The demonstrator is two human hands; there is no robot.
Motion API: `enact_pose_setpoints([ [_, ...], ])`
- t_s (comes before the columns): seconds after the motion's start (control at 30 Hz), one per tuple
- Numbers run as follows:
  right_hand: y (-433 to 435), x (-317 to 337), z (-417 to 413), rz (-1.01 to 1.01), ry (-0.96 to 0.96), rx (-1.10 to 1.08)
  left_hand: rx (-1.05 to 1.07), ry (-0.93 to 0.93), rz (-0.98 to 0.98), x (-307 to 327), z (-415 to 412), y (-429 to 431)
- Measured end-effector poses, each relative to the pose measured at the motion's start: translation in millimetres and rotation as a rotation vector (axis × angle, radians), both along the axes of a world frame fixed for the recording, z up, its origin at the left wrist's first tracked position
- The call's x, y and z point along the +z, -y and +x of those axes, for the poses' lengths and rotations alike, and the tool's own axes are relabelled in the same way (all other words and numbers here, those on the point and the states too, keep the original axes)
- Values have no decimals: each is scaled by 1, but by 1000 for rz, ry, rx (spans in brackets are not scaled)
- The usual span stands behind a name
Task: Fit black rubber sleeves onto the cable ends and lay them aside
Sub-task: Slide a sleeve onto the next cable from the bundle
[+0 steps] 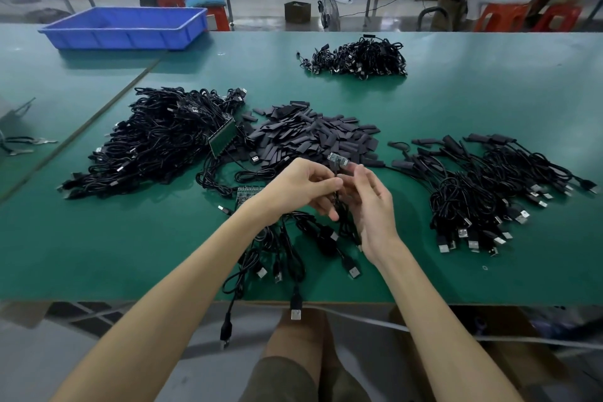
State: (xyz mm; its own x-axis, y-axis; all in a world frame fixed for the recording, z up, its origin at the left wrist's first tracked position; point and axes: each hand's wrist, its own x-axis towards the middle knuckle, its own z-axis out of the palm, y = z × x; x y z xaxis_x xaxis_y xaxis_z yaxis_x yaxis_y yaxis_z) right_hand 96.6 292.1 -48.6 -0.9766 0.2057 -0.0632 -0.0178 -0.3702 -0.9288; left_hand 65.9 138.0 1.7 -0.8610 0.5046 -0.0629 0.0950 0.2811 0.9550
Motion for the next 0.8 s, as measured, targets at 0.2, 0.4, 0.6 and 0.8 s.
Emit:
enact_pose_setpoints([
  [0.2,-2,1,0,-107,-79,70,13,32,-45,-10,-2,0],
  [0.4,-3,1,-3,-155,-79,66,217,-154,-181,-17,-11,1],
  [0.6,-3,-1,-5,-135,-71,85,362,-46,44,-16,-19,2],
  [0.8,-1,-2,-3,-23,-86,124,256,-235,61,-15,-17,-1],
])
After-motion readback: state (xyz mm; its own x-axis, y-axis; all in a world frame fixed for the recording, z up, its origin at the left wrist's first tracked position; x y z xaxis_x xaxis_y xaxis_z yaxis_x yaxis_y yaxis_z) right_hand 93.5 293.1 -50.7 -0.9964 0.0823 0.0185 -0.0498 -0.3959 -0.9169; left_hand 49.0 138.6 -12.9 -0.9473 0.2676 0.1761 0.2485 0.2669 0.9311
